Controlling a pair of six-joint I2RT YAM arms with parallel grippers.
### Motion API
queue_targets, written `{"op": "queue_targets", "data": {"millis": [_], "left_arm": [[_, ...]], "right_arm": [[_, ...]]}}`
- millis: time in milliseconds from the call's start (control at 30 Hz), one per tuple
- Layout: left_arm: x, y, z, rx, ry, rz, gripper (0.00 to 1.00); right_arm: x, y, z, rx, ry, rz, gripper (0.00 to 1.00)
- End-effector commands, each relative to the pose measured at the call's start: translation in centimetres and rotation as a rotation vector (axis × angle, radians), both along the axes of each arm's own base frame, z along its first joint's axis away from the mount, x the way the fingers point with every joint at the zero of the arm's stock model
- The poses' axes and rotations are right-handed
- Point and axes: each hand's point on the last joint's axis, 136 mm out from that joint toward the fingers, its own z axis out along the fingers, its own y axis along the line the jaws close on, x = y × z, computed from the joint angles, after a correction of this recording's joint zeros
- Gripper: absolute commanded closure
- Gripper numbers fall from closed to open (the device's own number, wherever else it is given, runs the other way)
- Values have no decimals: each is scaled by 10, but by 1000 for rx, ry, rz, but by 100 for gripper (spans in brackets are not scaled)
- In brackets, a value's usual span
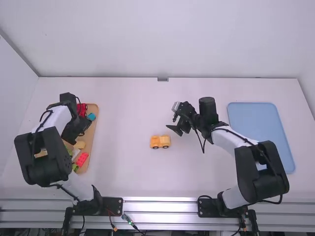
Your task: Assemble lego blocks to make yellow taxi
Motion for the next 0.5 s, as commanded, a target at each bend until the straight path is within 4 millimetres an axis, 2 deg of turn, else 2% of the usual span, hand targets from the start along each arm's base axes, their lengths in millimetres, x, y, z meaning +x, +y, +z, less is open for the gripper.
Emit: {"op": "queue_targets", "data": {"millis": [0,167,433,467], "left_arm": [[0,3,-1,10,-4,40,11],[-6,1,-9,7,0,91,13],[-12,-1,-24,8,-3,95,21],[-13,-1,-26,9,-3,95,24]], "right_arm": [[4,1,10,14,-17,-3,1],[4,1,10,14,-16,-3,1],[4,1,10,14,-16,-3,1],[4,1,10,14,-16,-3,1]]}}
